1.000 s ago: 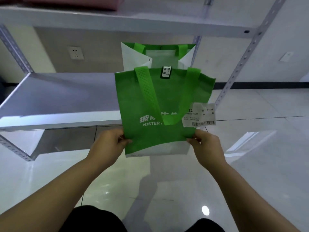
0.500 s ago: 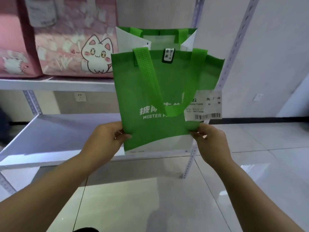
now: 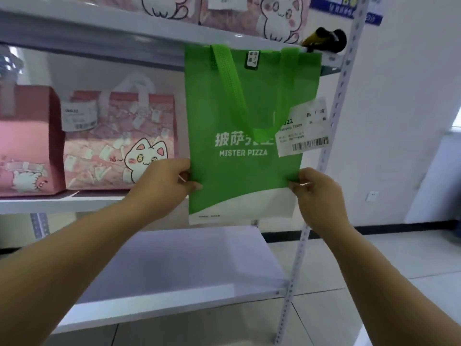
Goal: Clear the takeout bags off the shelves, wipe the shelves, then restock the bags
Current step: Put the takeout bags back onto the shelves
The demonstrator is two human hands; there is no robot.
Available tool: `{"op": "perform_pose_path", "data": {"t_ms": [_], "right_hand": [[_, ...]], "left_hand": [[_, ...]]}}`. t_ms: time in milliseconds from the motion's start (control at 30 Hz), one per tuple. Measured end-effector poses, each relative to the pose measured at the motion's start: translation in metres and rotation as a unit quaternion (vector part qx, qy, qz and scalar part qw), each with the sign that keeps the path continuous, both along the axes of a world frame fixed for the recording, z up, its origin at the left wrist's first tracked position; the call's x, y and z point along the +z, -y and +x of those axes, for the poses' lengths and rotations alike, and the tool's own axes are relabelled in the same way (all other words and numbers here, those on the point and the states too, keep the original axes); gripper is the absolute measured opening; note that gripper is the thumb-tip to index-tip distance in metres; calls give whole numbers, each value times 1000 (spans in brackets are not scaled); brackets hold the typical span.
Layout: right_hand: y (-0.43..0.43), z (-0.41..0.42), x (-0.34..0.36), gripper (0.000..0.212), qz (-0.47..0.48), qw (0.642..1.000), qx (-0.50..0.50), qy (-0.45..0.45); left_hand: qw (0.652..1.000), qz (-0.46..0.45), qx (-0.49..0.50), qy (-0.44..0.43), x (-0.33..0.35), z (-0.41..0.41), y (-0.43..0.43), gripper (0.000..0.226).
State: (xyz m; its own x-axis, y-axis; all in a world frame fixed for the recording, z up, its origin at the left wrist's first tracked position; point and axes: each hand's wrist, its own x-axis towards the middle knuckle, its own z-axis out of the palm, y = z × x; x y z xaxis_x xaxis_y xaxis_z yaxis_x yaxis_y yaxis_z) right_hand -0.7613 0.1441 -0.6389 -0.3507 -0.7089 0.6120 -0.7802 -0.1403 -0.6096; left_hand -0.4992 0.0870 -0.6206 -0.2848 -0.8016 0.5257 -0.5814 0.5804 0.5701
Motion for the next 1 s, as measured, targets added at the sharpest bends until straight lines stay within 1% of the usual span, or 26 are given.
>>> {"op": "perform_pose_path", "data": {"t_ms": [167,233,400,500,533,600,700,767,900,1000], "right_hand": [[35,-1,10,13,22,1000,-7,11],[50,-1,8,13,33,999,-8,7],[85,2,-2,14,66,998,-15,15],[104,3,-9,14,77,996,-22,25],[110,2,-10,13,80,996,-28,24],[121,0,-11,11,81,996,-42,20],[137,-4,-10,14,98,992,-71,19],[148,-6,-9,15,118,989,-89,5],[163,-3,-10,17,157,977,-129,-63],[167,-2,-10,17,166,974,-135,-78]], "left_hand": [[1000,15,9,15,14,-8,31,10],[999,25,16,20,14,-10,45,8],[997,36,38,58,3,-12,80,12],[995,27,48,83,-2,-16,94,6],[994,26,56,87,-3,-17,98,10],[992,26,77,94,-3,-19,107,12],[984,13,129,123,-4,-21,121,34],[979,6,145,143,-7,-25,129,39],[972,10,164,169,-10,-33,138,31],[967,7,187,174,-9,-38,142,32]]}}
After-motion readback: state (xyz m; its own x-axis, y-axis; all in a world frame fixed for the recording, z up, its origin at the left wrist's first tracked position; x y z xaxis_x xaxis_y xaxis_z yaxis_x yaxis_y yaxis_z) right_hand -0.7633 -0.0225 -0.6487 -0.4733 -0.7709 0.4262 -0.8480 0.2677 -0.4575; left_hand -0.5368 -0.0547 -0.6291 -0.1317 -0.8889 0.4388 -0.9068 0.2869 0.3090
